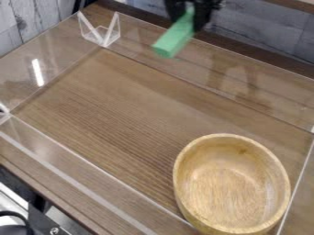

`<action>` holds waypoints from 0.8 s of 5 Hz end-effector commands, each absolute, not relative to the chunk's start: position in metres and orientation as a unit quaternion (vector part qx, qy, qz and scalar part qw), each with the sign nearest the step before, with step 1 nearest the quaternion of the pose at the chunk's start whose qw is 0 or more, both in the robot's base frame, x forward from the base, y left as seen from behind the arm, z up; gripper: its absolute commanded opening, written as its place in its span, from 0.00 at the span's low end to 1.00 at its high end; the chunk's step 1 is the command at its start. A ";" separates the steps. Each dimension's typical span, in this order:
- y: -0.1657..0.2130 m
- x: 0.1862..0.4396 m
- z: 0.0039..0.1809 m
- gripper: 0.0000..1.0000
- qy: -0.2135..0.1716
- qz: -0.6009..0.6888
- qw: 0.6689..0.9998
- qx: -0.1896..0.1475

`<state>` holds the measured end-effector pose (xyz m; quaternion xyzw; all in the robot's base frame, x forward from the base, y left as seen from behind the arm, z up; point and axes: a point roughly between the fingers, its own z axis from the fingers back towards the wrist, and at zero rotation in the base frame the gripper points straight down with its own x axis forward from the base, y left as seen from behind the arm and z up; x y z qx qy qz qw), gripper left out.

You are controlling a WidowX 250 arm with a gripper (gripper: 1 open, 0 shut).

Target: Move green object from inside the wooden bowl to the table next to it

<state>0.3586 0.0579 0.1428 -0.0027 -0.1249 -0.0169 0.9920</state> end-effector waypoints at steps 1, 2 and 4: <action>0.078 0.354 0.152 0.00 -0.155 -0.002 0.988 0.016; 0.083 0.348 0.141 0.00 -0.148 0.019 0.988 0.027; 0.099 0.363 0.115 0.00 -0.140 0.030 0.988 0.048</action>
